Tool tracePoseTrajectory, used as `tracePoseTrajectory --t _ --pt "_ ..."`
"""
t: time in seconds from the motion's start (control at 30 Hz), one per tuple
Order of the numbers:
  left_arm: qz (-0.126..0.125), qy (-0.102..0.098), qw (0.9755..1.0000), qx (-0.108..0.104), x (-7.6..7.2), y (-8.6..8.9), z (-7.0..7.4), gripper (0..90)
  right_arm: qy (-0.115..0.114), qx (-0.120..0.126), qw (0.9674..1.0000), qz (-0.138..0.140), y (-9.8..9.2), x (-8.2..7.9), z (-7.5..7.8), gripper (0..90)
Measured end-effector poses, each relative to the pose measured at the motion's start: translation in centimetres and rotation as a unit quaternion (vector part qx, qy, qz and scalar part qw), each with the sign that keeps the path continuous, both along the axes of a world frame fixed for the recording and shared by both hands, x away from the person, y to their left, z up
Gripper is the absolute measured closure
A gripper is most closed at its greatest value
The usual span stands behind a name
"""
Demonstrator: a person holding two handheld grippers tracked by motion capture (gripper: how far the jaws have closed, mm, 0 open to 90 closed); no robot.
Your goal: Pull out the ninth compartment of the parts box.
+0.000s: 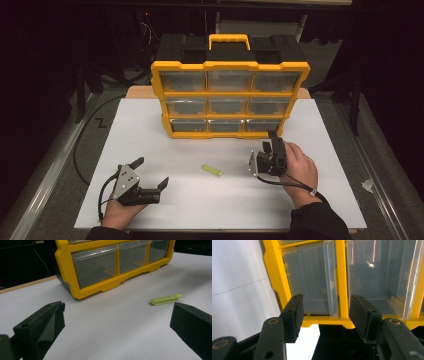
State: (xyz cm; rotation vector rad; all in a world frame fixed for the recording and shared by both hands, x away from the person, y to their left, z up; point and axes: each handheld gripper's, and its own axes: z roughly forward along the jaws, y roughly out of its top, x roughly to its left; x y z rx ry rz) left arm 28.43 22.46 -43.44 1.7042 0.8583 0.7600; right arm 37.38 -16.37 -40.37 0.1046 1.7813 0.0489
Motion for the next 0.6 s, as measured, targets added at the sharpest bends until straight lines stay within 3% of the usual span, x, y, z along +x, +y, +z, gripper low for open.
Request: tracePoseTrajectory --t 0.6 --pt "-0.001 -0.002 1.0 -0.002 0.0 0.0 0.0 0.1 -0.009 0.003 1.0 0.004 0.5 2.4 0.3 59.4"
